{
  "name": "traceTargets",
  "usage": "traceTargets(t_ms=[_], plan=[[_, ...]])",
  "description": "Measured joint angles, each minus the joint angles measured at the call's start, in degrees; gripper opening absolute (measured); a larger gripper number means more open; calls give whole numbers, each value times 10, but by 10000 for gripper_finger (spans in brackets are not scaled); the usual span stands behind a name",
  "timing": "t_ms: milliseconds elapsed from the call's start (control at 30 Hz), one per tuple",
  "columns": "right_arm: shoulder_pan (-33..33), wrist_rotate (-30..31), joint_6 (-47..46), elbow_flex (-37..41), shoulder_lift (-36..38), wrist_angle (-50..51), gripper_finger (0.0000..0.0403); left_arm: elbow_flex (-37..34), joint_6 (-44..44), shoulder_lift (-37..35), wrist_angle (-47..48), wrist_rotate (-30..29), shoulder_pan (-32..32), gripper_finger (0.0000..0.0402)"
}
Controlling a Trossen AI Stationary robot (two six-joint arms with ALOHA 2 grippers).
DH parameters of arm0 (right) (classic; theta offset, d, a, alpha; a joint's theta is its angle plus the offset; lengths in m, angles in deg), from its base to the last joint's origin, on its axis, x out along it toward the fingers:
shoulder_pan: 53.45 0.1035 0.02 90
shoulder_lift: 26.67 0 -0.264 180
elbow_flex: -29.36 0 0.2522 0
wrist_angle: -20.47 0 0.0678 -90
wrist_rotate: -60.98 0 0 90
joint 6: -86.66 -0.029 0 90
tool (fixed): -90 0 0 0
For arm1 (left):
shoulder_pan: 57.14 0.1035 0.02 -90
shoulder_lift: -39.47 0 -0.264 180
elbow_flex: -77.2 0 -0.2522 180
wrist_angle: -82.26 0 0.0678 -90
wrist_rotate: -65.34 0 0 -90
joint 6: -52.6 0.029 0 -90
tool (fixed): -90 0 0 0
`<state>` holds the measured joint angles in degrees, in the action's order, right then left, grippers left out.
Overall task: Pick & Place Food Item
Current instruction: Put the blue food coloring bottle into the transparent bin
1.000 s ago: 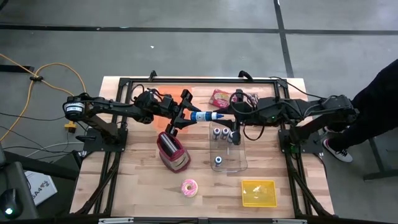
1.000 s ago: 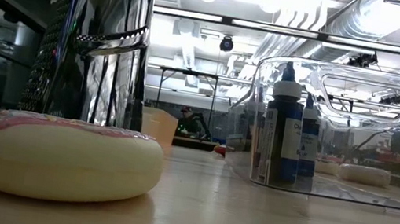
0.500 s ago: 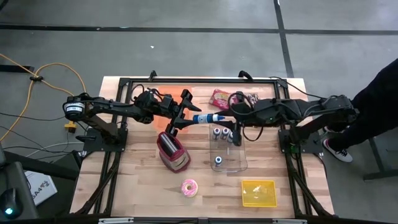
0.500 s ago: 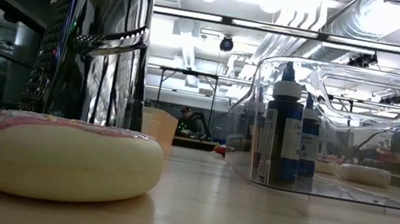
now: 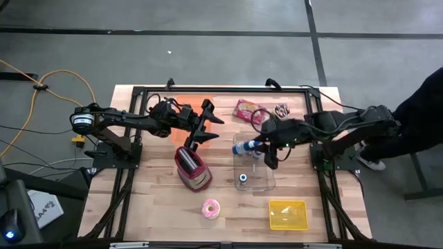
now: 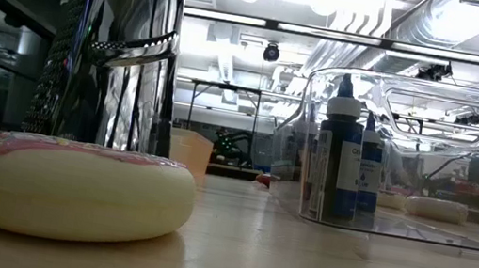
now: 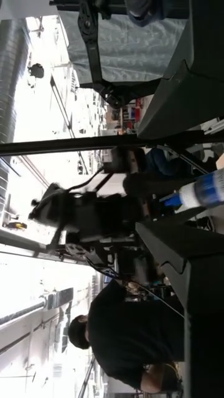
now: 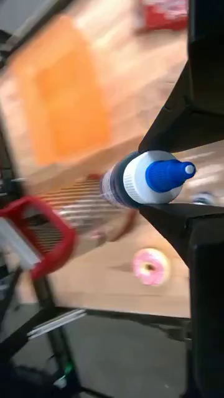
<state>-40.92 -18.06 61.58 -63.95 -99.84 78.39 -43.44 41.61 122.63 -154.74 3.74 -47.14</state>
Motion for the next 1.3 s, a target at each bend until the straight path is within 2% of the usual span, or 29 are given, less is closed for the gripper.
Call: traceTargets(t_ms=[167,300,467,967,1067,1300], plan=[[14,0,-80,0,0,97,104,0,0,0,1,0,0,223],[29,11,-130,0,-5,137,104,0,0,0,1,0,0,223],[51,11,-161,0,-39,158,104,0,0,0,1,0,0,223],[89,-14,-212,0,-206,202,106,0,-11,0,3,4,0,223],[88,-33,-212,0,-217,199,107,0,-11,0,4,4,0,223],[89,-34,-217,0,-217,179,107,0,-11,0,5,4,0,223]])
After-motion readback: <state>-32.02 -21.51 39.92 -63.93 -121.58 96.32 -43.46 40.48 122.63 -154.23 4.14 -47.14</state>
